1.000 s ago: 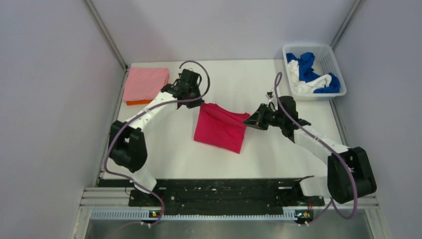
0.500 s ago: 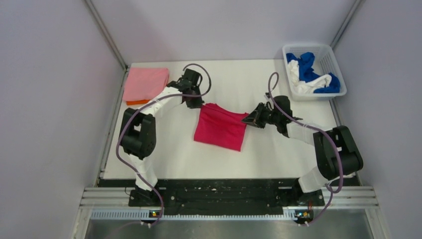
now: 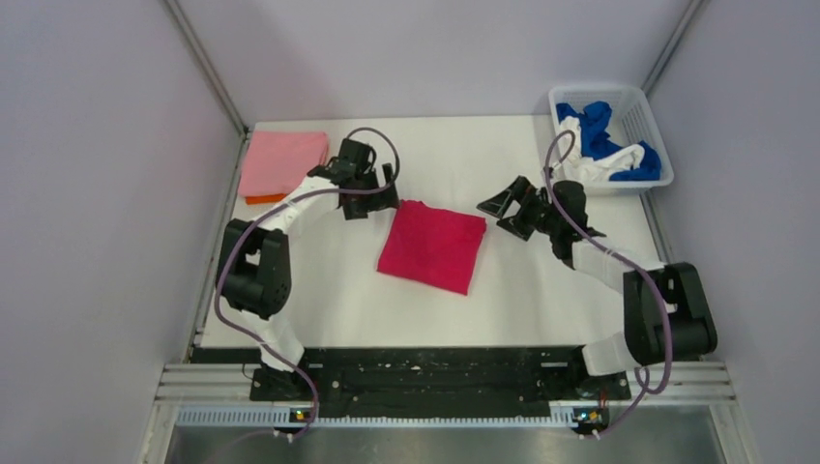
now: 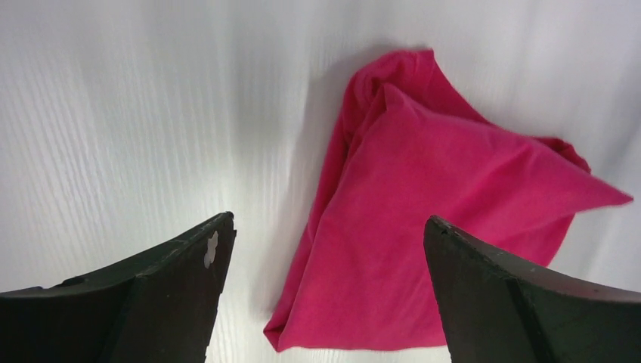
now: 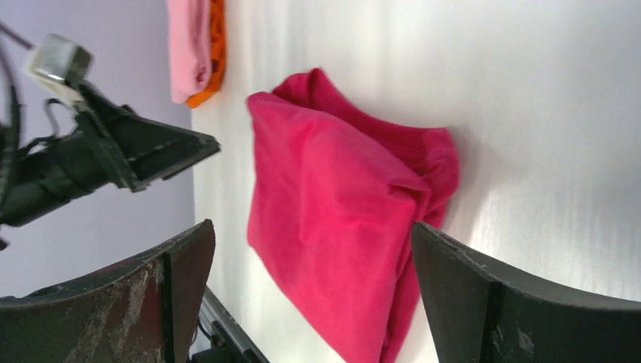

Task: Fold and stack the t-shirts
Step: Put the neatly folded tshirt into the corner of the board with the left arm

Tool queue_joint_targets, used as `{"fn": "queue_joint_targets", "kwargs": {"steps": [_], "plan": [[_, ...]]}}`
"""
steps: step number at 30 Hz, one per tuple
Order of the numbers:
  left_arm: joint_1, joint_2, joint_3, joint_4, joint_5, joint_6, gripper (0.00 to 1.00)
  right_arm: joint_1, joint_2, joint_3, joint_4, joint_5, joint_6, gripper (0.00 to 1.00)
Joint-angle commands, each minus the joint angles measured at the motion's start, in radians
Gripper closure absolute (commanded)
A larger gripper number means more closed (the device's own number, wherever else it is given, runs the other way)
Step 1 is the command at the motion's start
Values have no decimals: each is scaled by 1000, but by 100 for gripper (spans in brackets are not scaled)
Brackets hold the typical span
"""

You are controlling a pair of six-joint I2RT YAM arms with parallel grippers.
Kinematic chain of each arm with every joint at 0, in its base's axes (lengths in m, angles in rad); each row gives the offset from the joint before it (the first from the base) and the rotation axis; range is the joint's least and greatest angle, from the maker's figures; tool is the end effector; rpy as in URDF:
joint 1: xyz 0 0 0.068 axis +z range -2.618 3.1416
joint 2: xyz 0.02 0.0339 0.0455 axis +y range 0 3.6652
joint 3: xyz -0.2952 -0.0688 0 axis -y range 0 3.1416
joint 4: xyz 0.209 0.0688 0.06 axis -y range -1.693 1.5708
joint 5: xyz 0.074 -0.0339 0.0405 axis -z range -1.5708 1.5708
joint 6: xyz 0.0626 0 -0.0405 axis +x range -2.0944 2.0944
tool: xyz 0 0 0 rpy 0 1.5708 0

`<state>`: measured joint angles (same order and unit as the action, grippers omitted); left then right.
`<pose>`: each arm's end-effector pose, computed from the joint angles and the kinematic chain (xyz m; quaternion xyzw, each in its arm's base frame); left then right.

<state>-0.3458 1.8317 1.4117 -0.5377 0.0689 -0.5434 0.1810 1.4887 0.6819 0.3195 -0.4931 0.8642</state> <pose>0.3654 -0.1362 0.2567 -0.0836 0.9492 -0.1594 0.2581 0.2876 0.0828 0.2378 0.1598 0.8250 0.4308 0.3289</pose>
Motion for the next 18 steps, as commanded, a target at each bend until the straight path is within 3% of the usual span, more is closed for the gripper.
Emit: {"fn": "queue_joint_targets", "kwargs": {"steps": [1,6,8,14,18], "plan": [[-1,-153,-142,113,105,35,1,3,-143,-52,81,-69,-40,1],[0,-129,-223,183,286,53,1,3,-226,-153,142,-116,9,1],[-2,-80,-210,162,328,56,7,3,-257,-175,138,-125,14,1],[-13,3,-203,187,254,36,20,3,-368,-213,57,-109,-9,1],[-38,69,-174,170,243,24,34,4,-449,-210,-55,-70,-54,1]]}}
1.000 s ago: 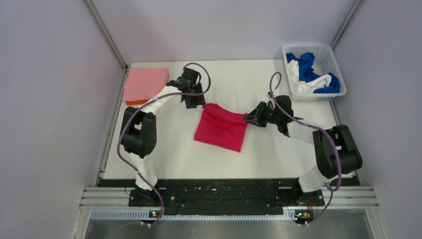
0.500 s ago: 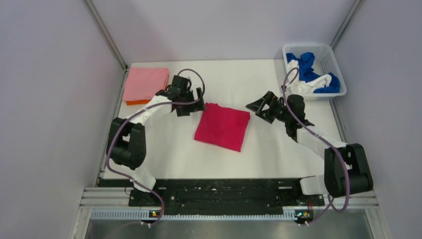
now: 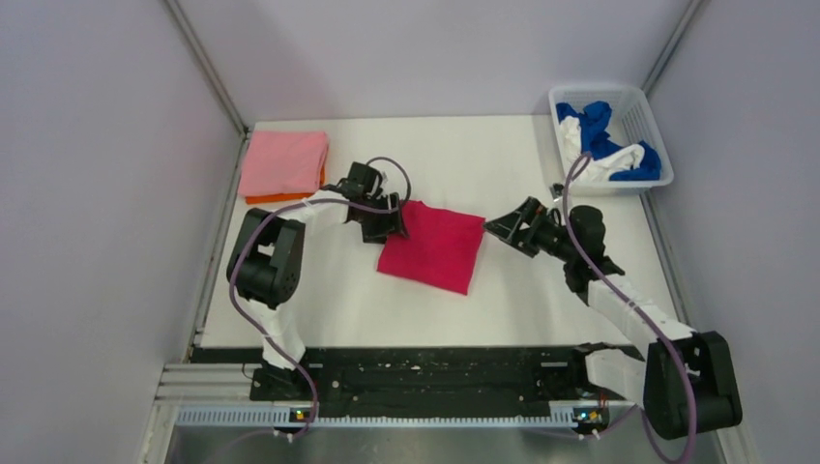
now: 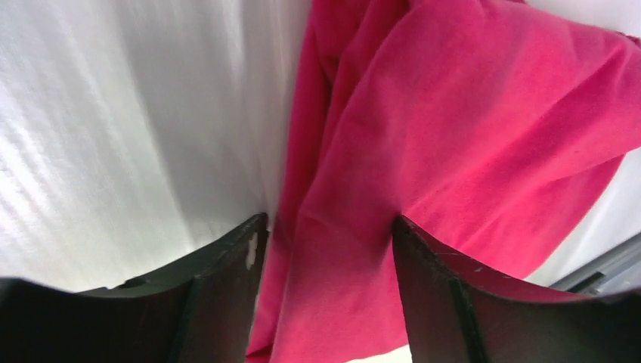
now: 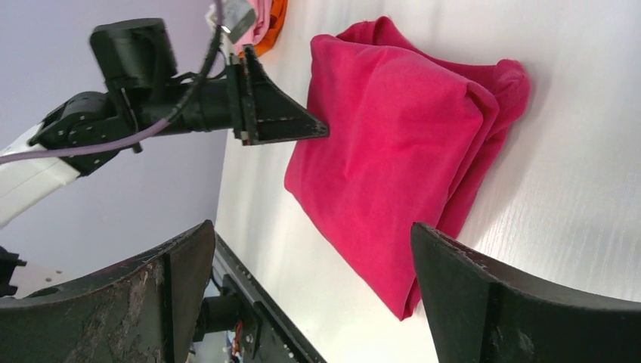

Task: Fold and stack the t-shirts
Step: Put the neatly folded tshirt into the corner of the board with the left arm

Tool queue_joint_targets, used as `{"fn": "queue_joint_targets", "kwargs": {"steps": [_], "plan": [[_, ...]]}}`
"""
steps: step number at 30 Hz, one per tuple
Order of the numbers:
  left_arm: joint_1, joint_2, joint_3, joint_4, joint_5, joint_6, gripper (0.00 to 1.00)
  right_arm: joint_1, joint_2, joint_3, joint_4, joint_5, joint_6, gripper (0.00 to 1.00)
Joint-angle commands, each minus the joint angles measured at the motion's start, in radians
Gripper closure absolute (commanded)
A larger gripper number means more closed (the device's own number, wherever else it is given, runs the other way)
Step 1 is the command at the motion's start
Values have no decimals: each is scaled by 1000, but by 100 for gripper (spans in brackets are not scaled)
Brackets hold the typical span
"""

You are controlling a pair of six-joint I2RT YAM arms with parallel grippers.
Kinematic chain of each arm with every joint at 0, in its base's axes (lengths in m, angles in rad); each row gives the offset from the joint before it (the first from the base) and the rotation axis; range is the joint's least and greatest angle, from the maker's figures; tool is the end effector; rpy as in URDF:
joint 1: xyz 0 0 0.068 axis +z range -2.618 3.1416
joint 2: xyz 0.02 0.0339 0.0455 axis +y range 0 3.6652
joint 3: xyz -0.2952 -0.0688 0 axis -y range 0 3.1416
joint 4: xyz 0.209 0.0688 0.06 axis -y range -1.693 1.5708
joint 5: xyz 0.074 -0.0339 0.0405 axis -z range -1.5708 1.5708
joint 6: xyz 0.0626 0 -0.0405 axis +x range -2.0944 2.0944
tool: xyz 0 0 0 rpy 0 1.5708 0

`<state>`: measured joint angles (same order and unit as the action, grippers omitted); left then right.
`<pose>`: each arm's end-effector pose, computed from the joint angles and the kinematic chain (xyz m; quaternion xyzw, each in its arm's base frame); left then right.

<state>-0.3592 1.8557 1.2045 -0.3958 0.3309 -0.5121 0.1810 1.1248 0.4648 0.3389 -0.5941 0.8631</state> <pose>0.3413 -0.1499 0.2025 -0.0302 0.9532 -0.2520 0.1644 0.2042 0.0730 0.2594 0.0980 0.7881 0.4847 0.3665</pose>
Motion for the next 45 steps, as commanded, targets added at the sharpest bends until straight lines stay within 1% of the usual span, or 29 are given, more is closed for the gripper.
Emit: {"fn": "queue_joint_targets", "kwargs": {"steps": [1,2,5,7,8,9,10,11,12,15,18,21,22,24,25,26,30,33,34,36,38,42,45], "plan": [[-39,60,50,7,-51,-9,36,4,-104,11,-100,43,-74,1],[-55,78,68,-24,-89,-11,38,3,-118,16,-127,59,-93,1],[-102,120,115,-89,-202,-14,41,2,-161,26,-195,111,-134,1],[-125,144,139,-112,-244,-21,49,2,-183,25,-218,131,-143,1],[-134,157,152,-122,-262,-29,57,2,-192,23,-223,135,-147,1],[-143,172,170,-138,-290,-39,67,2,-200,24,-226,137,-149,1],[-152,189,192,-162,-337,-51,80,2,-204,23,-229,138,-152,1],[-164,203,218,-193,-410,-65,98,0,-207,23,-232,139,-157,1],[-176,226,245,-225,-475,-76,100,0,-209,25,-236,140,-162,1],[-202,266,339,-329,-665,-102,100,0,-213,32,-253,139,-179,1],[-211,284,434,-417,-905,-120,100,0,-216,33,-268,154,-197,1],[-212,308,545,-549,-1159,-159,100,0,-219,33,-295,202,-219,1],[-210,317,579,-574,-1218,-158,100,0,-220,37,-314,227,-223,1],[-197,323,628,-575,-1291,-121,100,1,-223,46,-360,288,-241,1],[-191,322,636,-554,-1327,-104,100,0,-226,53,-380,308,-248,1],[-182,320,634,-508,-1357,-46,100,1,-231,57,-395,323,-256,1],[-137,314,648,-349,-1440,169,100,1,-256,59,-435,369,-276,1],[-103,298,628,-177,-1518,364,100,0,-273,54,-452,409,-286,1],[-91,287,610,-75,-1520,445,100,0,-280,54,-455,417,-286,1],[-63,258,573,66,-1501,584,100,1,-284,55,-457,423,-287,1],[-27,235,566,152,-1481,664,100,0,-286,57,-463,431,-287,1],[26,218,602,238,-1406,769,100,1,-281,60,-473,451,-287,1],[49,218,625,309,-1399,876,100,0,-278,61,-478,451,-287,1]]}}
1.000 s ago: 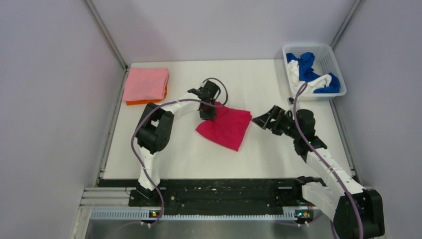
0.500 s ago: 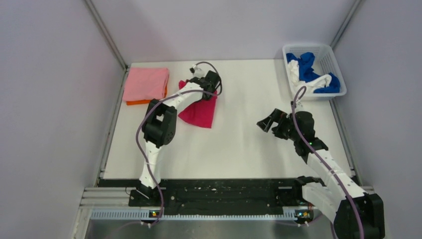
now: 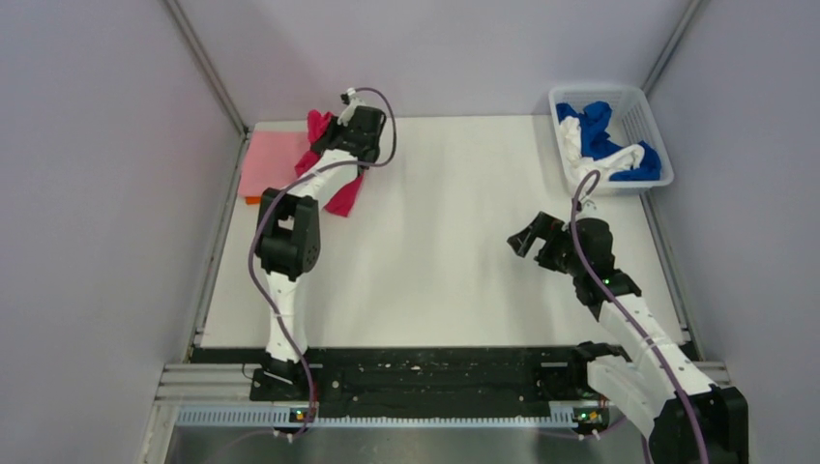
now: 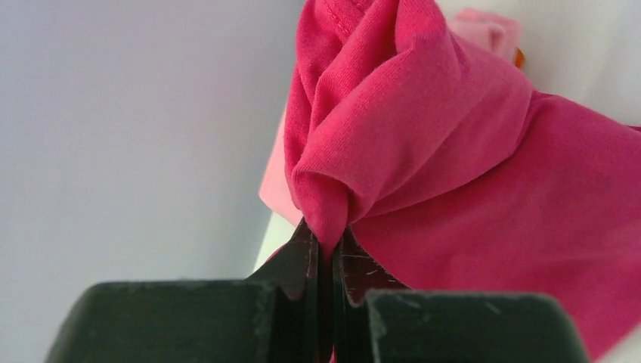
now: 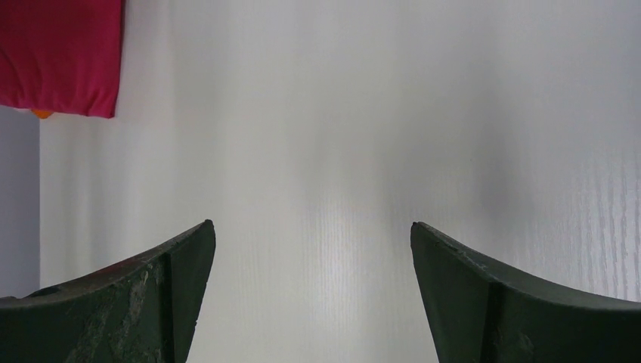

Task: Fold and stack the t-shirts
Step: Put the neatly folded tshirt into the corner of the board with the left arm

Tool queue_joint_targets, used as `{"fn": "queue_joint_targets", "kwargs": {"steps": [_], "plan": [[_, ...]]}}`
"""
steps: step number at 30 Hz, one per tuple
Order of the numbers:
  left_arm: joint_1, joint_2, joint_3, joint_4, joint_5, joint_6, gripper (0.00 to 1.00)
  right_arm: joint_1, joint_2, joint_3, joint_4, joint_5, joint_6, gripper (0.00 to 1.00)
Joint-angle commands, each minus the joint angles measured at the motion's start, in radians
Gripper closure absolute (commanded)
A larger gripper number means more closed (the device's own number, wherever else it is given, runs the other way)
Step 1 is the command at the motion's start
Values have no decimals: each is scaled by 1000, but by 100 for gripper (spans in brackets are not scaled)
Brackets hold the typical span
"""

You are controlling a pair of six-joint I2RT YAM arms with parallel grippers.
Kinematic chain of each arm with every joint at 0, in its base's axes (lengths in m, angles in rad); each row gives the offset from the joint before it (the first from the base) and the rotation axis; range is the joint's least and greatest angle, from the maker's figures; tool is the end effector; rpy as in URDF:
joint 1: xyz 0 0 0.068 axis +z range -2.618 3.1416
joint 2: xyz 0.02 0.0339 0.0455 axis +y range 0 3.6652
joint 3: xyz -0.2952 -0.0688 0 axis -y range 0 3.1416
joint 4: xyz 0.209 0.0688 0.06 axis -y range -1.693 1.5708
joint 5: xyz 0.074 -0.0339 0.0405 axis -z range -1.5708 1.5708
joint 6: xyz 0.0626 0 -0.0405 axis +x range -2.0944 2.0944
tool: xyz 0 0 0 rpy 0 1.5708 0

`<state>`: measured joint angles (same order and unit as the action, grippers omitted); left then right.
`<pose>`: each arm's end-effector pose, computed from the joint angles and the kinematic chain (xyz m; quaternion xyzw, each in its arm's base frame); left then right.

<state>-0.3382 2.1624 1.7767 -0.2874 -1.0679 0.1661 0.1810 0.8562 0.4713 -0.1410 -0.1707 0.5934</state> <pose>0.4732 -0.1083 0.2706 -0.0204 0.8061 0.4247 0.4116 0.1556 0.0393 0.2455 0.1351 0.8539 0.2561 0.4325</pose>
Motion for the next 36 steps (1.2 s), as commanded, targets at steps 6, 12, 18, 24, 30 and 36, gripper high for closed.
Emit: {"fn": "queue_joint_targets", "kwargs": {"steps": [6,12,18,24,30,36], "plan": [[54,-113,115,155,64,199,100,1,-9,56,-5,34,-16,1],[64,-144,175,46,142,150,100,1,-9,58,-20,42,-16,1],[76,-177,222,-27,172,97,100,0,-8,56,-28,61,-13,1],[88,-195,227,-31,184,103,100,0,-4,55,-29,65,-11,1],[134,-175,226,-68,225,43,100,0,3,61,-32,66,-11,1],[218,-94,232,-69,299,-7,100,0,-2,72,-52,73,-20,1]]}}
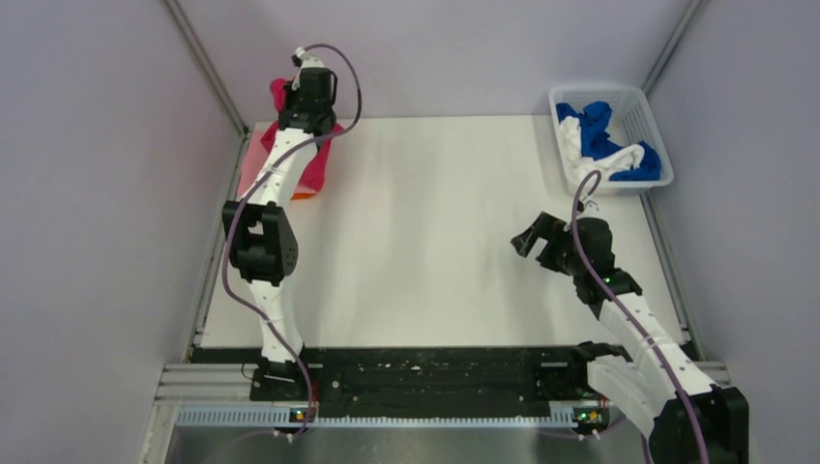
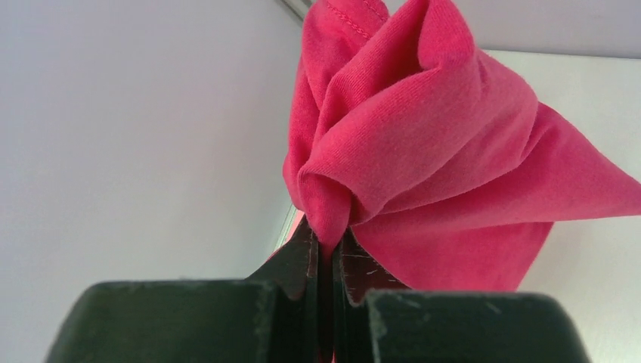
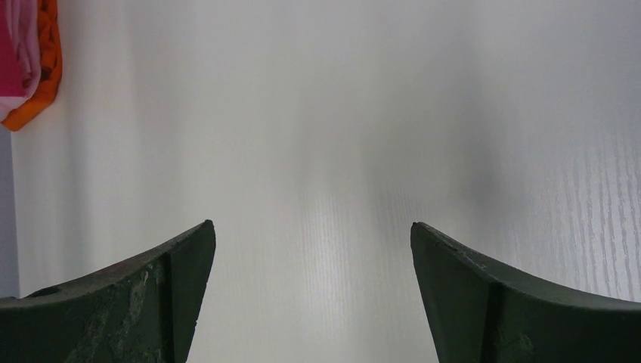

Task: Fold and stack the t-shirts
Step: Put the neatly folded tshirt into the corner of the board with the left arm

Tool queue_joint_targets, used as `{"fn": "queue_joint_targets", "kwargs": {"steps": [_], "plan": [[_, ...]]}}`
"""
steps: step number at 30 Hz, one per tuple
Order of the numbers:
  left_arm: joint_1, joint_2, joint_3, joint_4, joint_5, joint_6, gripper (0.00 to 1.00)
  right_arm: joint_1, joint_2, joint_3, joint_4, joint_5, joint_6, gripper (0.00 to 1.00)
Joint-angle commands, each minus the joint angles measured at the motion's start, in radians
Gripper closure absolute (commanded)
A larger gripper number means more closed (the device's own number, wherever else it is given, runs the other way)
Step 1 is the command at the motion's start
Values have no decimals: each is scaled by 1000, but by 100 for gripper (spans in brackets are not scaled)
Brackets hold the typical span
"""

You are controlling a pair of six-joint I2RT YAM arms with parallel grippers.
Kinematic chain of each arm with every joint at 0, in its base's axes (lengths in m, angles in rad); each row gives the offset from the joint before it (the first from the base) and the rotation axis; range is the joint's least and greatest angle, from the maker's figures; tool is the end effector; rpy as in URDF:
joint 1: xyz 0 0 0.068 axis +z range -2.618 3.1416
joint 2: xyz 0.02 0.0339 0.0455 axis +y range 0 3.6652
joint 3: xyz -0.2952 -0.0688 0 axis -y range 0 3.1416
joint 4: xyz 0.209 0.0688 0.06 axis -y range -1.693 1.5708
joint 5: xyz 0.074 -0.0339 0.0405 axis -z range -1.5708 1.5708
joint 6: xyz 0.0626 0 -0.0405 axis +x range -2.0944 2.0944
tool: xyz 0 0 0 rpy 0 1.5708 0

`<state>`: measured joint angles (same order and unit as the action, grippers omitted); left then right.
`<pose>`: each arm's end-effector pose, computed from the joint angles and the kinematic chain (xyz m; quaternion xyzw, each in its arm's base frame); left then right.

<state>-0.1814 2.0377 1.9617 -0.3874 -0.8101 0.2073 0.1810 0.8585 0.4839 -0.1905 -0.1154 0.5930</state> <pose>0.4711 -0.0403 0.3687 -0.0523 0.8071 0.3414 0.4789 0.1547 0.0356 0.2434 0.1517 0.8619 0.2284 0.4265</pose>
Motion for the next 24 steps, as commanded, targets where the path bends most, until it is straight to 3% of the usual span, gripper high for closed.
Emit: {"fn": "queue_joint_targets", "kwargs": {"steps": [1,12,13,14,15,16,19,24], "plan": [[82,51,60,29,49,-51,100,0,-6,59,-8,22,-22,1],[248,175,139,15,218,-152,97,0,-30,71,-52,62,-40,1],[262,186,145,19,219,-160,84,1,-33,72,-57,66,-43,1],[273,196,155,15,213,-176,58,0,-36,74,-66,73,-47,1],[288,205,166,5,214,-199,23,0,-40,73,-71,78,-49,1],[304,209,188,-20,221,-235,4,0,-45,74,-77,84,-50,1],[343,207,237,-70,284,-316,1,0,-58,78,-87,101,-50,1],[355,173,238,-89,356,-325,1,0,-75,78,-88,99,-46,1]]}}
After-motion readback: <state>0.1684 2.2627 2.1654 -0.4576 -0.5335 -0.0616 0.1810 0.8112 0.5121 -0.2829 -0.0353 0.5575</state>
